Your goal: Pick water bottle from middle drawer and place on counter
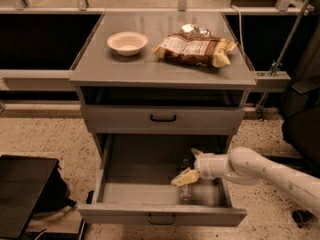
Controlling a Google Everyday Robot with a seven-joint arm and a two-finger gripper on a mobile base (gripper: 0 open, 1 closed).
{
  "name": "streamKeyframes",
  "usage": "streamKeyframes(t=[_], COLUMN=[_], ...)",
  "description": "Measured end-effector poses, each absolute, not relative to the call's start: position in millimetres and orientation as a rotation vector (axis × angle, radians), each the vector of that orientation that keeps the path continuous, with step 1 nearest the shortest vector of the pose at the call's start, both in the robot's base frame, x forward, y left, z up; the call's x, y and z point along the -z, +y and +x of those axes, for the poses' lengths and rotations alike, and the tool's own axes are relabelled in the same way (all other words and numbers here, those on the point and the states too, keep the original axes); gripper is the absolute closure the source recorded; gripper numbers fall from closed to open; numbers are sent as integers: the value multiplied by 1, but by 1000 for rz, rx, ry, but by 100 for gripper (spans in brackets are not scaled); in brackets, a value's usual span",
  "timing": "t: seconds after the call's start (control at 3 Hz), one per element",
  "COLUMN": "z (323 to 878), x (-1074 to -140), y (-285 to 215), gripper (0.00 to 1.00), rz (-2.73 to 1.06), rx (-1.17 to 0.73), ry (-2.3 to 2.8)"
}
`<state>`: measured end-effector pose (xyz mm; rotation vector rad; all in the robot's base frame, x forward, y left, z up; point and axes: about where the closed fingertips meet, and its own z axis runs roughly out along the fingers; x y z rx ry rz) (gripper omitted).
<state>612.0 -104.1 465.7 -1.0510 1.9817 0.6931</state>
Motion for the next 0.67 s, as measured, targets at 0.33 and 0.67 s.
streamKeyframes(t=[0.33, 0.67], z=[622, 618], x=[-475, -480], y=[-109, -98], gripper=[0, 0], rz=[-1039, -1093], rx=[-626, -613], ry=[1981, 1965])
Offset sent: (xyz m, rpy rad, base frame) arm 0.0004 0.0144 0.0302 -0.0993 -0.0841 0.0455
